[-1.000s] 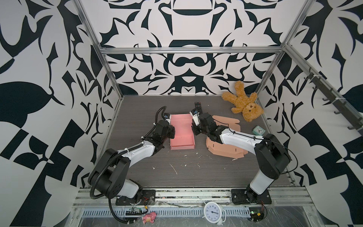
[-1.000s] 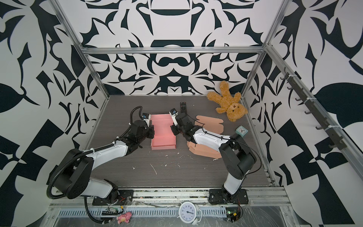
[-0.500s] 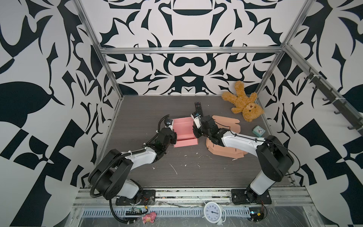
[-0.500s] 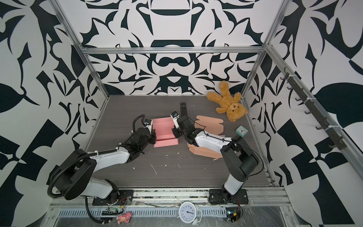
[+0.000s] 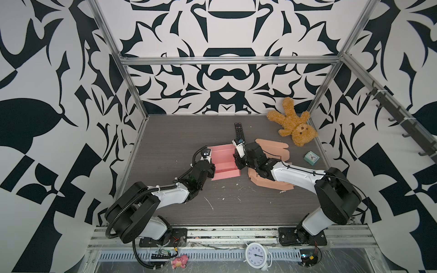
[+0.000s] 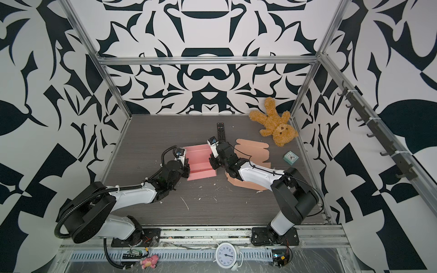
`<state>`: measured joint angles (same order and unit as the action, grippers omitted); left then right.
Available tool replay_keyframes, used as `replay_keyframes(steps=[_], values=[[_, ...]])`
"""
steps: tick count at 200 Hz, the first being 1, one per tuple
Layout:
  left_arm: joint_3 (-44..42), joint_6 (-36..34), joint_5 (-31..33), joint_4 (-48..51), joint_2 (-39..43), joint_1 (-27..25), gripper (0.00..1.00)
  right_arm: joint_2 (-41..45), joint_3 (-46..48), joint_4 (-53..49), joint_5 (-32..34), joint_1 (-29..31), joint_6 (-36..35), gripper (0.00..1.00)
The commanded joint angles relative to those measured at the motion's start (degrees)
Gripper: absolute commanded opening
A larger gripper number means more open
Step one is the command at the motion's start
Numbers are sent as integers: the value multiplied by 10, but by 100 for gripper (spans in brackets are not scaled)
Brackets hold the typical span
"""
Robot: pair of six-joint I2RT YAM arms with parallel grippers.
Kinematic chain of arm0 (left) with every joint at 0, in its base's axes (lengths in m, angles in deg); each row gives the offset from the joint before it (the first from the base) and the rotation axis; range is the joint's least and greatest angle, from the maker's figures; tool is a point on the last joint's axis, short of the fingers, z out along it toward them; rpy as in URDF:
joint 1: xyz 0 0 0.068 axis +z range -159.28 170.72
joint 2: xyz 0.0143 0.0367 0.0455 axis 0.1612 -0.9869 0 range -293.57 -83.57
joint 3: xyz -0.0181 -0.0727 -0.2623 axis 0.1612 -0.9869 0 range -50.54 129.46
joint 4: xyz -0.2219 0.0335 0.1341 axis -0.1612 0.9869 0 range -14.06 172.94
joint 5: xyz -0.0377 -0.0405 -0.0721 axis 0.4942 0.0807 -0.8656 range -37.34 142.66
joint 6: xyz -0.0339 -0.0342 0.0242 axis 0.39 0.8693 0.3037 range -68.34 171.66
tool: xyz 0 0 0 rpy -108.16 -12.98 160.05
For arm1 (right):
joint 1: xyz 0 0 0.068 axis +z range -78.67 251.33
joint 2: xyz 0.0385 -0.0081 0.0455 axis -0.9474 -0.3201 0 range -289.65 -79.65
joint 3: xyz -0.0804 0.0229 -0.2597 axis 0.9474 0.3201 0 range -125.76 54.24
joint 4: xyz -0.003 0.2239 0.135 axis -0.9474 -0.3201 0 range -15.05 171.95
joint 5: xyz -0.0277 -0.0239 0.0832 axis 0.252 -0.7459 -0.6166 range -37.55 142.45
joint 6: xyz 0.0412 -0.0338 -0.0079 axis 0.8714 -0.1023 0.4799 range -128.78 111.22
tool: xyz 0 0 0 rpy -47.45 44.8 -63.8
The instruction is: Fold the paper box
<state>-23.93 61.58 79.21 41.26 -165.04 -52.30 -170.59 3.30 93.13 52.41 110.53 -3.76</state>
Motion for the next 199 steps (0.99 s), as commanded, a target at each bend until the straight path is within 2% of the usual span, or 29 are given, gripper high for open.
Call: replay_keyframes(steps=[1,78,199], values=[[-18,-17,-7,-11,11,-28,14,17,15,16,-29,11,7,14],[-58,-11,10,-46,23,-56,14,43,68,28,-31,13,-5,15],[-111,44,-31,-41,66,-77,21,66,121,39,-21,14,-4,16]])
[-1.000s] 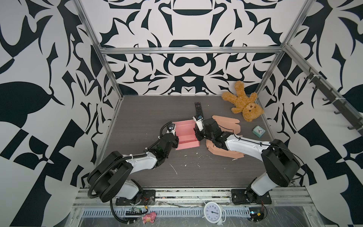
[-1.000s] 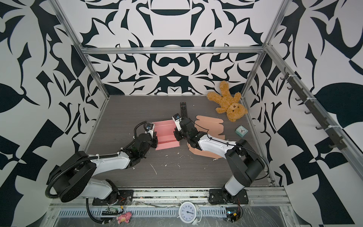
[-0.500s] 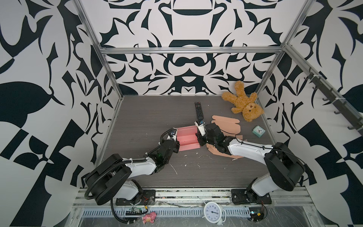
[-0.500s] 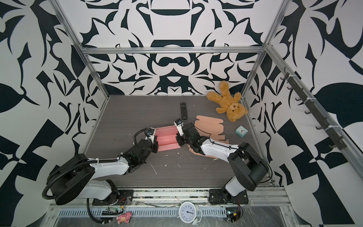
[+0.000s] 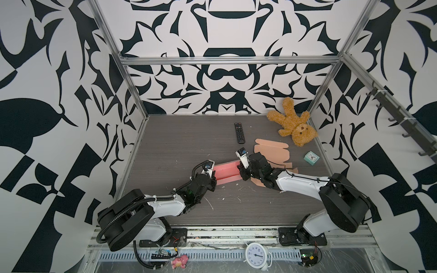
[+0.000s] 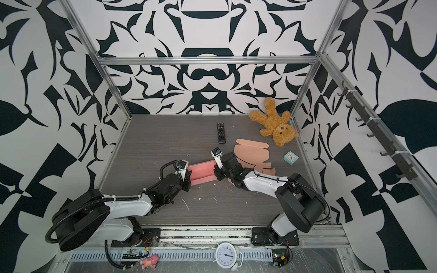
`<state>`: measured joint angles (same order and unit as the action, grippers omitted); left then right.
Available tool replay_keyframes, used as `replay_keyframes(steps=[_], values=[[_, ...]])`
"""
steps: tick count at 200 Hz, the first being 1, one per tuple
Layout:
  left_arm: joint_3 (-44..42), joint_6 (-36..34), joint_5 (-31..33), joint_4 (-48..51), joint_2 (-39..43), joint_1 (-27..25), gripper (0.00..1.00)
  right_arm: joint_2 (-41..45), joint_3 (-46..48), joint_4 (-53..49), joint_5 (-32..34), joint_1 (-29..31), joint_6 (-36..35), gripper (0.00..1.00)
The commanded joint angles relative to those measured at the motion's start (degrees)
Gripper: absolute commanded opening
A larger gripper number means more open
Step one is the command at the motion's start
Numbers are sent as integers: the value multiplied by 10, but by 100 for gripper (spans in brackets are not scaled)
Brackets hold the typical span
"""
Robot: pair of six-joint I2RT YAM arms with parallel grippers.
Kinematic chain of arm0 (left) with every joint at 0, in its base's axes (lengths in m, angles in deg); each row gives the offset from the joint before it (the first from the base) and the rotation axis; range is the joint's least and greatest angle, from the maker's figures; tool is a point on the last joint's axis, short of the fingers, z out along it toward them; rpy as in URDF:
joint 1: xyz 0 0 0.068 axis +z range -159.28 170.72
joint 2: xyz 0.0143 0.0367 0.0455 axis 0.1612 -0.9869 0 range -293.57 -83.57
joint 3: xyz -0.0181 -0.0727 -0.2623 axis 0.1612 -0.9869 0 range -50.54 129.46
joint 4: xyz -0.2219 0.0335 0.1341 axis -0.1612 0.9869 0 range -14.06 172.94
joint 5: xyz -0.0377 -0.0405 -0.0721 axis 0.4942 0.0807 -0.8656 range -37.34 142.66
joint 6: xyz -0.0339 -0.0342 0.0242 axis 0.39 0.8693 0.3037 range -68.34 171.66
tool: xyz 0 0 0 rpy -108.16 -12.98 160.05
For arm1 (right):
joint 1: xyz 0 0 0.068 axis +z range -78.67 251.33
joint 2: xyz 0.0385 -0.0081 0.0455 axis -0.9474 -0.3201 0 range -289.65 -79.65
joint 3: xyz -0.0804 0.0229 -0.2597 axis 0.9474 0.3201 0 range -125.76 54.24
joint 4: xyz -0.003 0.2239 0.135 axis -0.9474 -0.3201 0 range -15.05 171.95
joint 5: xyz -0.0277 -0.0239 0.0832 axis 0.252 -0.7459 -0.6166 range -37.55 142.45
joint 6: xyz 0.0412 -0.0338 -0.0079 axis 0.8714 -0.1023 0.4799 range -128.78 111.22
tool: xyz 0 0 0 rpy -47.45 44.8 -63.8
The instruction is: Fold the paper box
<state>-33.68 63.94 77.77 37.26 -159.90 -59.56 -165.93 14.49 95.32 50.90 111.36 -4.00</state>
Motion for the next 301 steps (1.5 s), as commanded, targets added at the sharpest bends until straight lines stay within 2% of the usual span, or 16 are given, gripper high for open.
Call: replay_keyframes(steps=[1,31,37,82,95,127,151,171,208,242,271,301], values=[[-14,21,-17,0,16,-5,21,20,9,17,-6,6,-2,16],[-23,30,-35,13,29,-6,25,24,27,21,0,8,-3,17],[-25,33,-42,21,51,-7,27,26,30,23,0,7,-2,17],[-35,83,-126,136,117,-8,48,34,49,38,3,9,-3,17],[-47,107,-147,176,160,-8,54,37,50,38,3,10,-5,17],[-61,156,-170,310,307,-8,63,45,56,38,3,12,-4,18],[-44,180,-137,411,404,-7,65,59,66,36,3,16,-1,20],[-19,194,-121,470,445,-6,63,78,76,29,4,18,5,22],[52,203,-117,532,430,-6,58,124,89,1,5,20,15,23],[139,208,-94,601,388,-3,60,223,106,-35,26,28,31,25],[207,210,-116,650,322,26,66,252,42,-127,11,28,33,27],[243,209,-161,621,262,64,73,232,-37,-180,-17,28,40,27]])
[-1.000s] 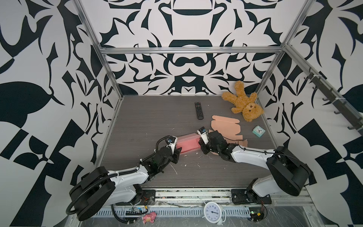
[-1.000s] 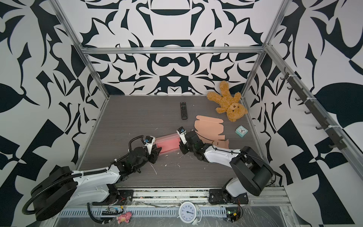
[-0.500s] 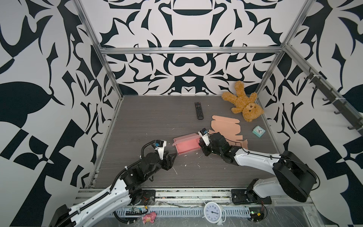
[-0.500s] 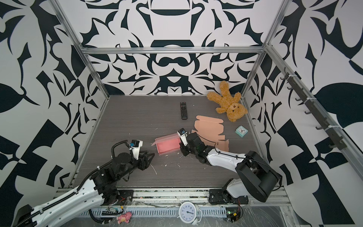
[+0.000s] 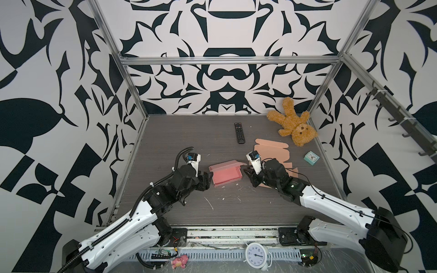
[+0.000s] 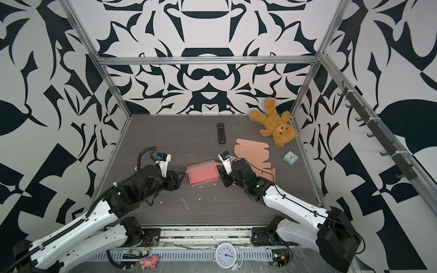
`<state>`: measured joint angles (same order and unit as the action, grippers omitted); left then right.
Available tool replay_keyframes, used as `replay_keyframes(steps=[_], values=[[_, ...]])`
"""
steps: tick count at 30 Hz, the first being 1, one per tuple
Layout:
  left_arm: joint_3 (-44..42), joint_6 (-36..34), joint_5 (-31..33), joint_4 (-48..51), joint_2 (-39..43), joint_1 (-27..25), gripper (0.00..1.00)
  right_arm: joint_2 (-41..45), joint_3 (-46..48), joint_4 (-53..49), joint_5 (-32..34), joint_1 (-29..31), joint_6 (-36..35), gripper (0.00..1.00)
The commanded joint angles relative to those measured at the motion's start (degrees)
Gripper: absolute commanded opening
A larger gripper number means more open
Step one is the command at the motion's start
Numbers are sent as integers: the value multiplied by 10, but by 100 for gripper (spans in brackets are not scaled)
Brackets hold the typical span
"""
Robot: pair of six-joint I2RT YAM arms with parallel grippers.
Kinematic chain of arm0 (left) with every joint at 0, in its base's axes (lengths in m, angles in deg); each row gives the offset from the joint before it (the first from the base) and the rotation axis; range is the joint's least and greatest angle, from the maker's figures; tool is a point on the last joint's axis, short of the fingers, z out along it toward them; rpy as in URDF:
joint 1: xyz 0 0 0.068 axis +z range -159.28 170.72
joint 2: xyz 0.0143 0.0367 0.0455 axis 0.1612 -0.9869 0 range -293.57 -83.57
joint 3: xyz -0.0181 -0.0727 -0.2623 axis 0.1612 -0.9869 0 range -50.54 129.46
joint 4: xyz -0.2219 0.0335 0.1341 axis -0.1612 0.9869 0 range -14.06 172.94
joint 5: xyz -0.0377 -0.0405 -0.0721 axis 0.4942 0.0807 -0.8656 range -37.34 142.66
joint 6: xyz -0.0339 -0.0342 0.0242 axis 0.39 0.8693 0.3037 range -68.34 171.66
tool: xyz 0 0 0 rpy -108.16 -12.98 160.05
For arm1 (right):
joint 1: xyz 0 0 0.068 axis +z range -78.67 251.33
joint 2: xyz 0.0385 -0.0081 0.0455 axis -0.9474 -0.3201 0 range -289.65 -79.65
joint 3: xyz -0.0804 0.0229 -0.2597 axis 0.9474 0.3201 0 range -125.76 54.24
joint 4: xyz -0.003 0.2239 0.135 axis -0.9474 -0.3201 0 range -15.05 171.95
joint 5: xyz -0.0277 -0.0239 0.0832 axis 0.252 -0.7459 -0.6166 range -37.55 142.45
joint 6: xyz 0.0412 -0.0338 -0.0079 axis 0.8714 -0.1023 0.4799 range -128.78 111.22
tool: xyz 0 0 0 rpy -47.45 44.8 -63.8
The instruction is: Fold the paper box
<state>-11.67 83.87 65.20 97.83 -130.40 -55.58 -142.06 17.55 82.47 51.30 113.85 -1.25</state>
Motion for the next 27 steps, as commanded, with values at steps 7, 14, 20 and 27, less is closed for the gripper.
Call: replay_keyframes(steps=[7,14,20,27], values=[[71,-3,-90,-11,-104,90,76,-53,-162,-88,-32,0,-6,29],[99,-5,-122,-35,-173,144,80,-148,-259,-126,-104,-47,-22,31],[119,-6,-134,-69,-243,153,80,-237,-320,-131,-145,-78,-27,31],[125,-14,-140,-78,-300,155,80,-299,-337,-123,-161,-83,-26,31]])
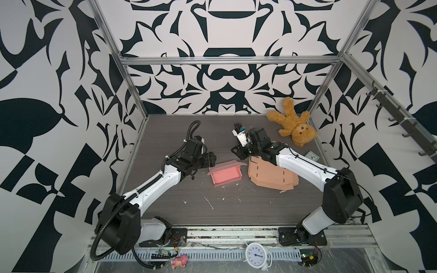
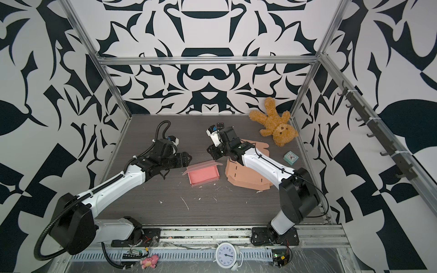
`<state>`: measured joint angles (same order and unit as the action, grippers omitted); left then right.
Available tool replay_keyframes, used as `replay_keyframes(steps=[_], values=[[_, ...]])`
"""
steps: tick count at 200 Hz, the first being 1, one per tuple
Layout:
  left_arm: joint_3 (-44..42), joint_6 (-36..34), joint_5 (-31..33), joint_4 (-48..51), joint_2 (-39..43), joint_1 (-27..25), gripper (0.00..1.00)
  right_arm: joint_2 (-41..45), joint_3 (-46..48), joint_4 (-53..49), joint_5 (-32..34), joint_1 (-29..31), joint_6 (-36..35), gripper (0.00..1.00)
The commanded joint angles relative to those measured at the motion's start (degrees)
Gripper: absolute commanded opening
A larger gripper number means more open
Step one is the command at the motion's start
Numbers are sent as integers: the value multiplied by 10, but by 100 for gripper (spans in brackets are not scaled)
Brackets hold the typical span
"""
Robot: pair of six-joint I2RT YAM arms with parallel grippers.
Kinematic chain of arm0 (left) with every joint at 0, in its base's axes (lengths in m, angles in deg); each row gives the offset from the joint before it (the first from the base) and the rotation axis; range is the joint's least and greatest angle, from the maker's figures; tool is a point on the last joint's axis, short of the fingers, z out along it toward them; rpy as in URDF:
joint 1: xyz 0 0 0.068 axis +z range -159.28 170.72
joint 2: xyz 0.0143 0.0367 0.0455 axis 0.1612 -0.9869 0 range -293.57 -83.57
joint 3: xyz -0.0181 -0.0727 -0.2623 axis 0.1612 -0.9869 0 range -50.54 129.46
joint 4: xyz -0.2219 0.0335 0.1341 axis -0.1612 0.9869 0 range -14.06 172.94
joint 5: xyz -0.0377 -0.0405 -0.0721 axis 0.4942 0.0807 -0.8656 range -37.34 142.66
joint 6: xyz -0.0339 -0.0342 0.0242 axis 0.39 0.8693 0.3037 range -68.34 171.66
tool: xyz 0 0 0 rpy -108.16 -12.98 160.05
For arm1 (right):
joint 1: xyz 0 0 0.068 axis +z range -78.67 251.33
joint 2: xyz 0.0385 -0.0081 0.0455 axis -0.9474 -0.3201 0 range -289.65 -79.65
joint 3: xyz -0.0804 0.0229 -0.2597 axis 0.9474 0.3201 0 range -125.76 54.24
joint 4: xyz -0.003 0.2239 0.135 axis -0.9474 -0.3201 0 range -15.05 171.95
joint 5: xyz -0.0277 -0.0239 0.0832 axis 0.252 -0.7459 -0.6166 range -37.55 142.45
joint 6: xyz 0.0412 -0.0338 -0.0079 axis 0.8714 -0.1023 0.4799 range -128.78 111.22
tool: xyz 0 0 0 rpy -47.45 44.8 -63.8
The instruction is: Fold the paper box
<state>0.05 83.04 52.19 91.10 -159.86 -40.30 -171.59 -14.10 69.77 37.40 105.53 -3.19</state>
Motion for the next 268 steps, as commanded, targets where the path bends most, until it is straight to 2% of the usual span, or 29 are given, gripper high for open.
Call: replay_keyframes(steps=[1,63,152,268], values=[[6,-6,-11,-12,-7,3,81,-5,-20,4,-23,0,-6,31],[-39,9,-27,-45,-20,3,80,-22,14,30,-36,-4,15,30],[-92,31,-45,-66,-7,1,78,-2,84,44,-25,-3,35,30],[-138,46,-47,-94,-7,-9,70,9,135,68,-9,34,61,30]])
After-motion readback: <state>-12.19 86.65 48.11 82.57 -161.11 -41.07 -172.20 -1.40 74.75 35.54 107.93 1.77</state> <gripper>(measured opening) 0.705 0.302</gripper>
